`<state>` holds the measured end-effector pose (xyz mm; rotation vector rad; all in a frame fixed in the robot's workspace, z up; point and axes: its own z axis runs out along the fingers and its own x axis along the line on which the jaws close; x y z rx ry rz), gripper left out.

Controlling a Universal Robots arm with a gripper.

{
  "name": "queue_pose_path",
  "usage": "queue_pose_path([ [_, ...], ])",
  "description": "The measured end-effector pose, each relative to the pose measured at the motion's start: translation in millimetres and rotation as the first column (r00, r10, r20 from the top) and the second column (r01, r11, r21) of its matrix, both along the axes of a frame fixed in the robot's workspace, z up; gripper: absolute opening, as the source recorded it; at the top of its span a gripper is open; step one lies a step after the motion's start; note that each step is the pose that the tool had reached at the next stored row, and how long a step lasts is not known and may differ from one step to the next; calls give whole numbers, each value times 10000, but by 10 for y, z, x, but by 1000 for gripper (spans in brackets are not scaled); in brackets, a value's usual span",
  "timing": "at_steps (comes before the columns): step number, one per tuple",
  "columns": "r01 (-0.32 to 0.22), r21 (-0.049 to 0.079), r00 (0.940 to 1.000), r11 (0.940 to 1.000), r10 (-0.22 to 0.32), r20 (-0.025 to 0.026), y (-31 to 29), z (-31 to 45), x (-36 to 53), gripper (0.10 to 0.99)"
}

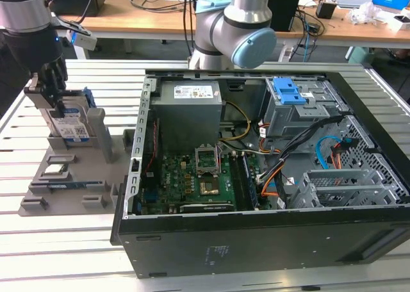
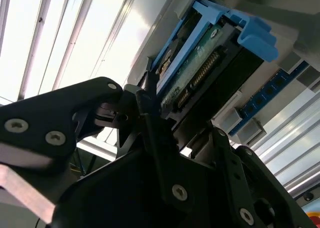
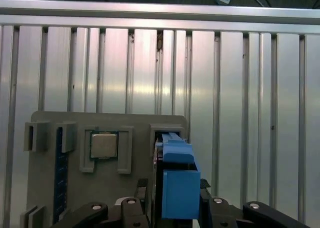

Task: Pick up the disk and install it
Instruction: 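Pick up the disk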

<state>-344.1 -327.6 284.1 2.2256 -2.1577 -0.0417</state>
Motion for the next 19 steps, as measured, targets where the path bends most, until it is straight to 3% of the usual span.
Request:
queue_pose_path([
  [8, 1, 0, 10000, 10000, -1, 0, 1, -1, -17, 478],
  [9, 1, 0, 10000, 10000, -1, 0, 0, -2, -17, 463],
  [10, 1, 1, 10000, 10000, -1, 0, 0, -2, -17, 365],
  [19, 1, 0, 10000, 10000, -1, 0, 0, -3, -19, 365],
])
